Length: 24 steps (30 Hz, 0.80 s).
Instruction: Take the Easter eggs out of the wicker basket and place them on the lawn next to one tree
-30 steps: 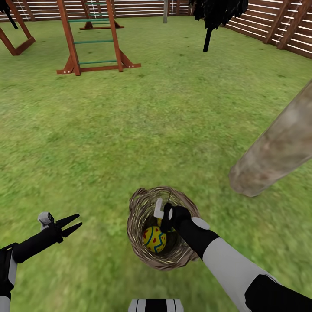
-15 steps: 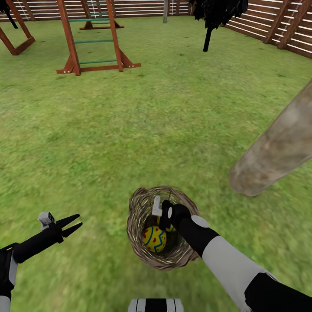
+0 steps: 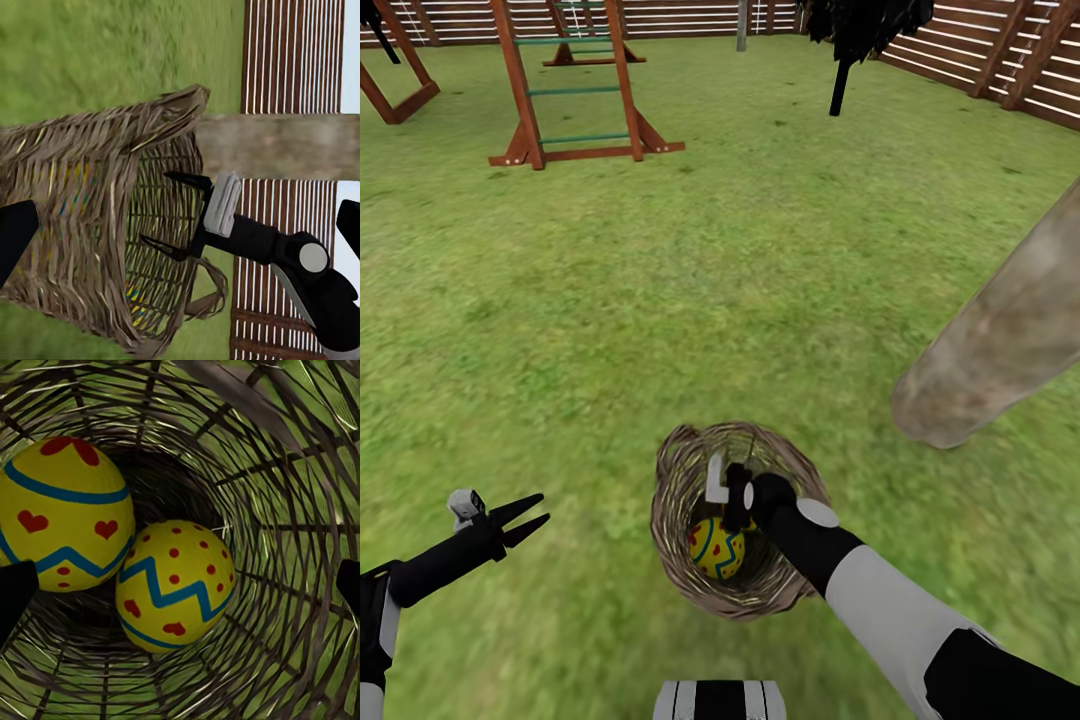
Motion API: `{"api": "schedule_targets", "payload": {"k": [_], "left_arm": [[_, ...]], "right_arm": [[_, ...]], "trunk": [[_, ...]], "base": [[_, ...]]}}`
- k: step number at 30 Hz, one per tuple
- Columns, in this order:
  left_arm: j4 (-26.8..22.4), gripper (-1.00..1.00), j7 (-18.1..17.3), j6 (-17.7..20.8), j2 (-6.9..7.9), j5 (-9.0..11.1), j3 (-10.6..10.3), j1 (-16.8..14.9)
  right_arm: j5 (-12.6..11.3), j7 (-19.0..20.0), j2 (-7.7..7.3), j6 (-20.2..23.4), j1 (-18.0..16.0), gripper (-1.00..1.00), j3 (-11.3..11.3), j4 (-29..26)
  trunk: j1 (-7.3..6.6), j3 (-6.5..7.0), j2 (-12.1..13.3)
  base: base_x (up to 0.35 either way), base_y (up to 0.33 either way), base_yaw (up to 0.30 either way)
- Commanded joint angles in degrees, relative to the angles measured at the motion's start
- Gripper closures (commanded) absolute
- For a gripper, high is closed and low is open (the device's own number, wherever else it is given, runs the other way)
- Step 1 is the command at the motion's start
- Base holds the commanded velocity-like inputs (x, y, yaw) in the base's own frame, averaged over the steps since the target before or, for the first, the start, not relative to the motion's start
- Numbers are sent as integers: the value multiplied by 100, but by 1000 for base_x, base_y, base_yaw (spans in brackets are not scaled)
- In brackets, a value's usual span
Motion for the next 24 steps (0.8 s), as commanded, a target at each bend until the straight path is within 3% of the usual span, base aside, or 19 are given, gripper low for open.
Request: {"api": "schedule_targets", "payload": {"k": [1,4,24], "left_arm": [[-5,-100,-50,59,-2,-56,13,-5],[-5,-100,-50,59,-2,-53,13,-5],[-9,-100,-50,59,-2,-51,22,-5]], "right_arm": [[44,33,0,4,-3,-100,20,-12],[45,34,0,-25,-3,-100,35,-14],[2,77,61,-177,26,-100,46,-351]], "trunk": [[22,-22,-43],[88,-76,-163],[88,-76,-163]], "base": [[0,0,0],[0,0,0],[0,0,0]]}}
